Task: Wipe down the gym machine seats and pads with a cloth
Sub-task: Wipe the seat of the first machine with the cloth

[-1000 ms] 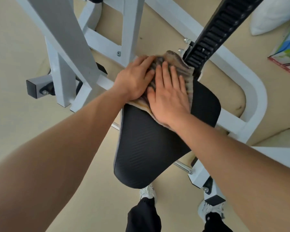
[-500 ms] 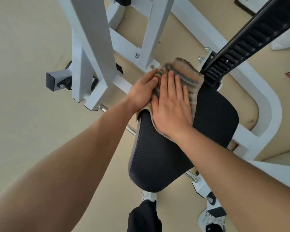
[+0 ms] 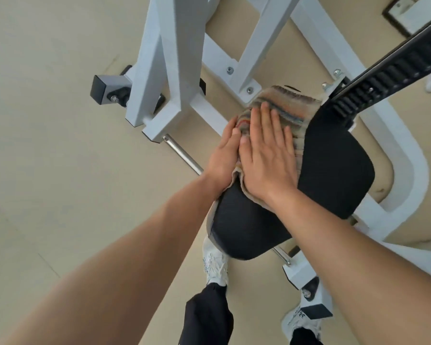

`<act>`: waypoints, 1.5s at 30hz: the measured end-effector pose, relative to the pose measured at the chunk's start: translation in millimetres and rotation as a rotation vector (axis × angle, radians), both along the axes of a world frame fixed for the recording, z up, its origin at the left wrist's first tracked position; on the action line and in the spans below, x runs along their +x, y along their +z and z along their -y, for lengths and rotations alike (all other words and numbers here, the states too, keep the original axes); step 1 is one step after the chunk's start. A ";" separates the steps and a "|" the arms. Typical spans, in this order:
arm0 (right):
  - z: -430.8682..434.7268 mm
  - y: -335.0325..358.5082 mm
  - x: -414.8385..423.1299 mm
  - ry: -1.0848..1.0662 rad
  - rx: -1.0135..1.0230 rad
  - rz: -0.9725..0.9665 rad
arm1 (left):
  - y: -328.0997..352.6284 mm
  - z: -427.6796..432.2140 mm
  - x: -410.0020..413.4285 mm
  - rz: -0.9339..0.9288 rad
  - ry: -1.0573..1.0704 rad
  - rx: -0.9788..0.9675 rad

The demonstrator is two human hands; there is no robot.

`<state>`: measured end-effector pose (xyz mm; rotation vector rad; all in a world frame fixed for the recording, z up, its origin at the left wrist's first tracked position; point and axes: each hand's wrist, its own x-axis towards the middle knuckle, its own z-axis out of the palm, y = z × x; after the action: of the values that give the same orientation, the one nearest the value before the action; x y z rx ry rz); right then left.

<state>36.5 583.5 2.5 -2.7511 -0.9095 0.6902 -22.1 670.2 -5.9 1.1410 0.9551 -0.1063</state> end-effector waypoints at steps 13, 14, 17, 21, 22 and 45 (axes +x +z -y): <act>-9.6 -12.0 5.8 -0.036 0.000 0.026 | 14.8 -0.7 0.8 -0.049 -0.132 0.165; -4.4 -8.2 -4.2 -0.032 -0.002 0.029 | 21.4 4.2 -10.8 -0.048 -0.142 0.149; 18.2 12.6 -51.0 0.036 0.002 0.052 | 43.8 22.0 -55.6 -0.089 -0.130 0.068; 40.7 33.3 -105.0 0.159 0.019 0.076 | 58.0 52.2 -109.8 -0.062 -0.007 0.070; 48.1 35.9 -114.3 0.213 0.018 0.087 | 60.0 61.5 -121.2 -0.066 -0.006 0.091; 93.9 1.0 -147.2 0.230 0.325 0.440 | 54.7 82.3 -124.3 -0.098 0.014 0.297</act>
<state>-110.7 489.6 3.4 -2.5603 -1.3054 -0.0528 -146.4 587.8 48.8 1.4117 1.0906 -0.0088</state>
